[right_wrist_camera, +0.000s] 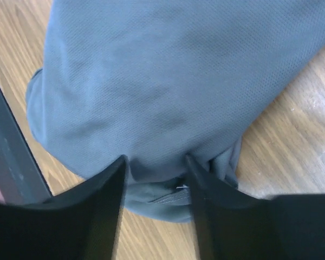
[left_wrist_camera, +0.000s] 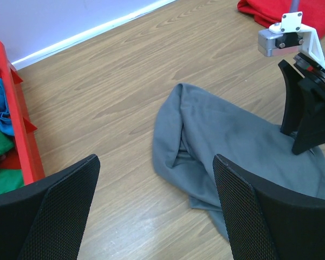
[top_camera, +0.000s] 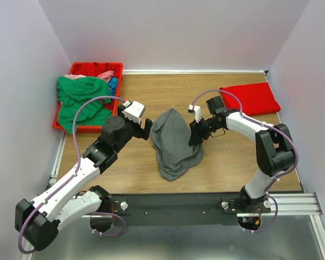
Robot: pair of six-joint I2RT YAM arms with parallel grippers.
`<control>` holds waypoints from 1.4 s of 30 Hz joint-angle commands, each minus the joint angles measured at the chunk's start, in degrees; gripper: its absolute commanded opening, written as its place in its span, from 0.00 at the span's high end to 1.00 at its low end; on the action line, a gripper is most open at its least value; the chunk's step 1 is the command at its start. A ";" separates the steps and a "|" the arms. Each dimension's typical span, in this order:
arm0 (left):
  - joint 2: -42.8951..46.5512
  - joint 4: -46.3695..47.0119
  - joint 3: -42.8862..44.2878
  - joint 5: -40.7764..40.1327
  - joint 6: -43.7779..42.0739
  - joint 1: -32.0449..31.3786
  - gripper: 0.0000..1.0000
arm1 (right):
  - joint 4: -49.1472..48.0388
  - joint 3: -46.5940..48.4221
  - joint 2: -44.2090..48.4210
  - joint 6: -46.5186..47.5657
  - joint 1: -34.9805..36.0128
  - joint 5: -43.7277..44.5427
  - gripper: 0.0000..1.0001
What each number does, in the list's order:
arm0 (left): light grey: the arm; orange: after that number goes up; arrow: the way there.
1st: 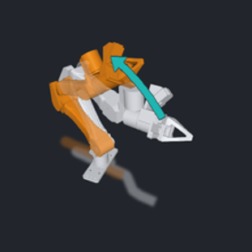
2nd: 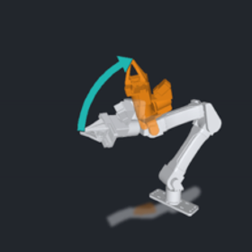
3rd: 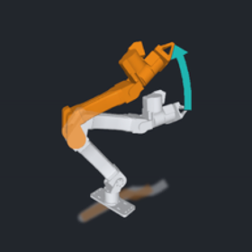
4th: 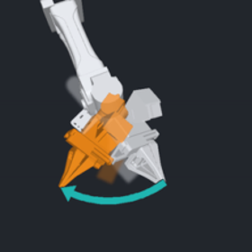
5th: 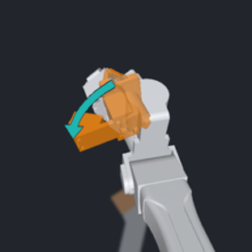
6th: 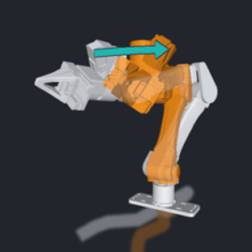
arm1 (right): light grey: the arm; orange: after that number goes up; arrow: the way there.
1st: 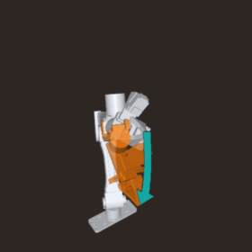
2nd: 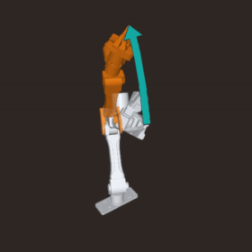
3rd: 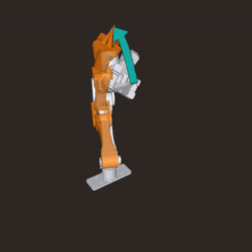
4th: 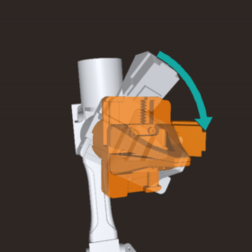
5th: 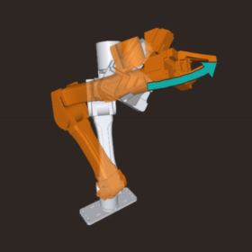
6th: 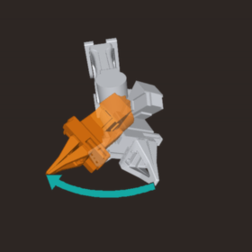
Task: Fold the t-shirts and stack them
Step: Flatten the tshirt out
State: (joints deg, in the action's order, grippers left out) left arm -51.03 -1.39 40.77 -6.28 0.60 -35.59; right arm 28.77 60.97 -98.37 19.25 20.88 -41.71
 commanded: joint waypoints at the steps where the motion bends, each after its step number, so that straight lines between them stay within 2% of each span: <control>1: 0.31 1.04 -0.34 1.54 -0.25 0.26 0.08 | 0.84 1.52 -1.30 -1.31 0.82 2.78 0.52; 5: 0.31 1.04 -0.34 1.80 -0.34 0.26 0.08 | 0.76 1.87 -2.18 -1.67 0.91 3.04 0.67; 9: 0.31 1.12 -0.26 1.80 -0.34 0.26 0.08 | 0.84 2.66 -2.36 -1.67 1.00 4.01 0.88; 13: 0.14 1.04 -0.26 1.80 -0.34 0.26 0.08 | 1.02 3.98 -1.13 -1.41 1.00 6.72 0.99; 22: -1.00 1.12 -0.17 3.99 0.80 0.26 0.08 | 3.57 11.09 1.60 1.40 1.00 13.84 1.00; 27: -3.55 1.12 0.27 5.40 3.00 0.70 0.08 | 3.74 11.19 2.04 2.29 0.91 17.54 1.00; 31: -7.76 1.04 0.89 6.02 7.82 2.72 0.08 | 3.57 10.40 3.09 2.55 0.91 21.48 1.00; 34: -14.95 -0.18 1.94 6.02 17.73 4.91 0.10 | 3.57 9.87 3.71 2.64 0.74 23.07 1.00; 38: -21.30 1.11 2.21 10.05 24.34 4.92 0.20 | 3.48 9.08 4.15 2.46 0.04 23.34 1.00; 42: -24.29 4.02 0.45 10.77 26.91 4.92 0.23 | 3.04 8.03 4.59 2.46 -0.84 23.08 1.00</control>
State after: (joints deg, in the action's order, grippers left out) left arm -74.15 -0.75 41.91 1.63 21.39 -30.65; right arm 31.40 70.46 -95.55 21.08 20.86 -20.38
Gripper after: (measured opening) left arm 0.781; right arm 0.006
